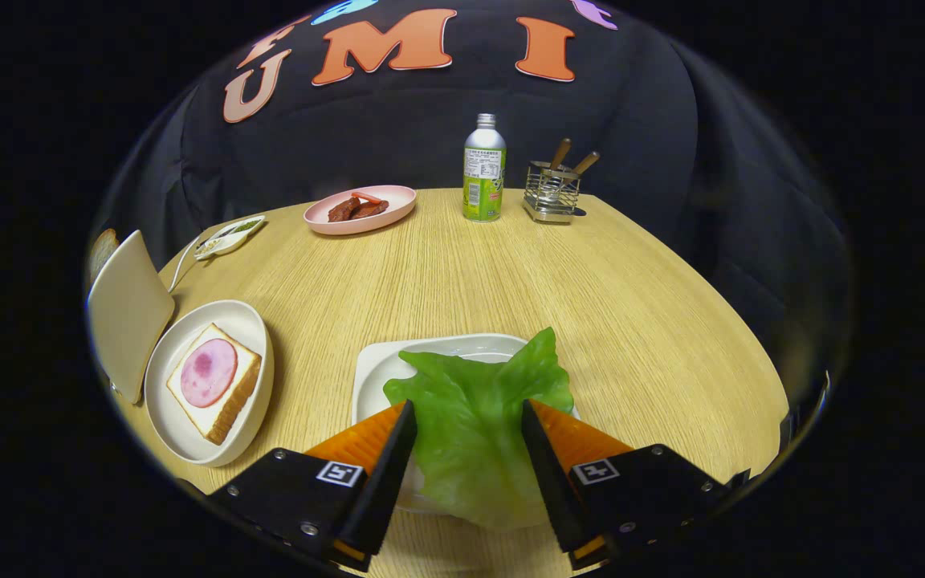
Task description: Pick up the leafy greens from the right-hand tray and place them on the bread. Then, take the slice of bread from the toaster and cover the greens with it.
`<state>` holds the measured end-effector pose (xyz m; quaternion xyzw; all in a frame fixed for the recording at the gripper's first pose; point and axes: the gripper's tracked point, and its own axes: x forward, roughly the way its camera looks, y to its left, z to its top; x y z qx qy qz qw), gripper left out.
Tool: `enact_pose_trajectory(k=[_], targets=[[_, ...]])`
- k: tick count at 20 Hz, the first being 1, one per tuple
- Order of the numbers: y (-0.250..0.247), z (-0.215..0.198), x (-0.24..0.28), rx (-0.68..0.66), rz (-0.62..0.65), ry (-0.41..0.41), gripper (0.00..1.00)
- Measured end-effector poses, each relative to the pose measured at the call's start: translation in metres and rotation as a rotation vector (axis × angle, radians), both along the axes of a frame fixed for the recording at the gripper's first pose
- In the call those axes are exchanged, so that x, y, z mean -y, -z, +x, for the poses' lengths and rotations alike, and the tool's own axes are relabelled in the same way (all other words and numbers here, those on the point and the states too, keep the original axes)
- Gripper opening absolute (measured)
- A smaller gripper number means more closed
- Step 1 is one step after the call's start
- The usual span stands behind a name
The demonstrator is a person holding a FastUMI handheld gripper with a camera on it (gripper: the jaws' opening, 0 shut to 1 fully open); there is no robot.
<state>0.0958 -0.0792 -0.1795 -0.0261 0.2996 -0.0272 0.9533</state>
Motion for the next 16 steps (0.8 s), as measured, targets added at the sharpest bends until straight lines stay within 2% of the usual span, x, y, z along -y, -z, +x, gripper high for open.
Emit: enact_pose_trajectory(k=[1, 3, 6, 8, 10, 16], targets=[[0.0, 0.0, 0.002, 0.002, 0.001, 0.009, 0.75], [-0.001, 0.002, 0.007, 0.009, 0.0, 0.029, 0.57], [-0.004, -0.001, 0.015, 0.018, -0.001, 0.045, 0.26], [-0.006, 0.001, 0.018, 0.03, -0.015, 0.056, 0.13], [-0.013, 0.002, 0.02, 0.048, -0.026, 0.067, 0.06], [-0.038, -0.003, 0.005, 0.082, -0.093, 0.042, 0.05]])
